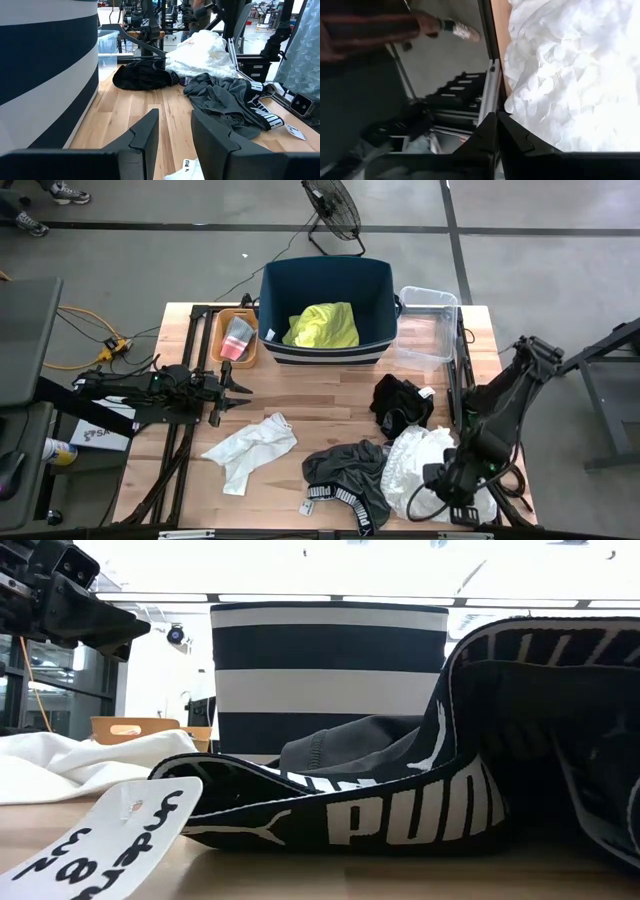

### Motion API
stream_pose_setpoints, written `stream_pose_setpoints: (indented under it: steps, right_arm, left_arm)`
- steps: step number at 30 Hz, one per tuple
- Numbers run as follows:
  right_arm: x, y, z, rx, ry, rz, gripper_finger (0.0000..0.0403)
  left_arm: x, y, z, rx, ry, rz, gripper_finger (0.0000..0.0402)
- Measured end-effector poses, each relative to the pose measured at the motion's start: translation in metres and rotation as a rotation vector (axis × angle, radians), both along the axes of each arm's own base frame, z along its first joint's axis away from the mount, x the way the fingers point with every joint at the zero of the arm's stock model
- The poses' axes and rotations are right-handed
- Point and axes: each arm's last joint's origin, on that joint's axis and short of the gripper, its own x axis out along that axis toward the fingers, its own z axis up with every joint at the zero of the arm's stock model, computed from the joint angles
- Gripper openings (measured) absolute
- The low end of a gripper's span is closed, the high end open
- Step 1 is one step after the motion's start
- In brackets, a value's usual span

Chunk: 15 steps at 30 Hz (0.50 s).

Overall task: Pick & Place Cloths
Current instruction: Put the white dress into the laundry organizer

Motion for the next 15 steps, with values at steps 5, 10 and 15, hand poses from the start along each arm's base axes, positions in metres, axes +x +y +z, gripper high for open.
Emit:
stream_pose_setpoints:
  steps: [5, 10, 15]
  right_arm:
    - [-0.0017, 0.0041, -0.0018, 0.006, -0.016, 0.051, 0.0006]
    - [-0.0055, 0.0065, -0.0018, 0.001, -0.025, 0.07, 0.0049]
    - [-0.0069, 0.0043, -0.0034, -0.06, -0.036, 0.026, 0.0136]
  left_arm:
    - [0.0, 0.0, 0.0, 0.0, 0.0, 0.0, 0.0113]
    - [0.0, 0.0, 0.0, 0.0, 0.0, 0.0, 0.0113]
    - [0.0, 0.0, 0.0, 0.0, 0.0, 0.0, 0.0113]
